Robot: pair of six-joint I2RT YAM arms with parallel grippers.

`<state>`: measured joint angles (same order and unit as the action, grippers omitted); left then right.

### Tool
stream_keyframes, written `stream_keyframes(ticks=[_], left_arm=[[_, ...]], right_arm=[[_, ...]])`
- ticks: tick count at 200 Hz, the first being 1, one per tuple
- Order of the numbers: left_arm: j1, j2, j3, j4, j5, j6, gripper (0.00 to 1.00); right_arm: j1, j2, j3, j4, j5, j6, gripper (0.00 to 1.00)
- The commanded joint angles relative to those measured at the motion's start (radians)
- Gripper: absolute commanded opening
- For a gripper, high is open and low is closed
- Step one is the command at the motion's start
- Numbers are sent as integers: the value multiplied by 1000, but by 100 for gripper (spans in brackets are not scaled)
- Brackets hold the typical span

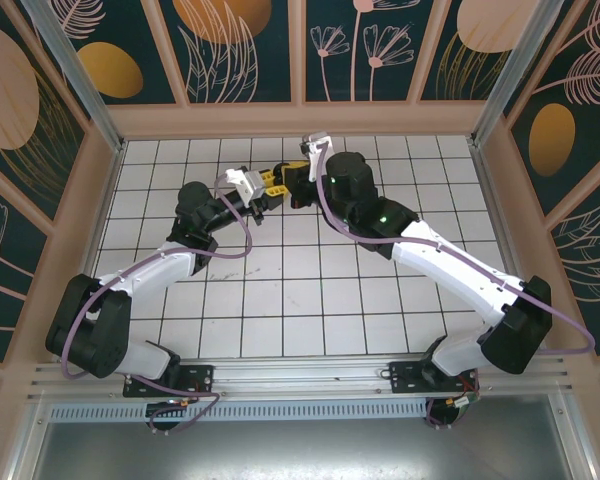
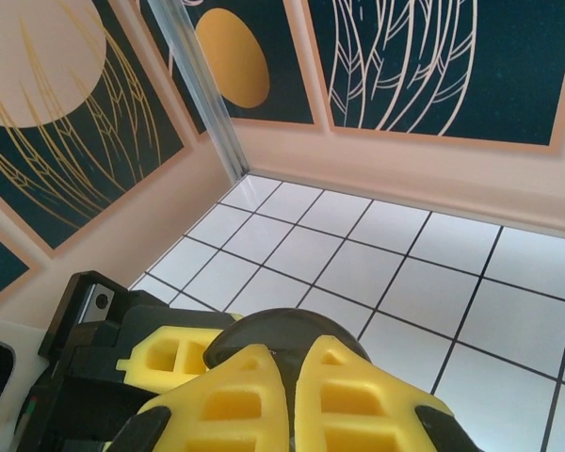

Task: Insert wireless bluetooth earbuds into charging case

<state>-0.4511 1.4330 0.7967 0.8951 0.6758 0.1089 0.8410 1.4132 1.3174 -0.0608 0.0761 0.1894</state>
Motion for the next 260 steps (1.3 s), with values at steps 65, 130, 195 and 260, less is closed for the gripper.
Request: stream_keyframes(ticks=[65, 130, 195, 260], left_arm=[[-32, -4, 62, 78, 90, -6, 0], [-32, 18, 43, 116, 88, -50, 0], [-32, 41, 23, 181, 80, -101, 0], [-33, 84, 0, 272, 73, -176, 0]], right_arm=[[10, 42, 45, -111, -17, 58, 15], [-75, 33, 139, -76, -107, 178, 39], [-116, -9, 143, -87, -125, 212, 51], [-144, -87, 78, -90, -118, 248, 56]])
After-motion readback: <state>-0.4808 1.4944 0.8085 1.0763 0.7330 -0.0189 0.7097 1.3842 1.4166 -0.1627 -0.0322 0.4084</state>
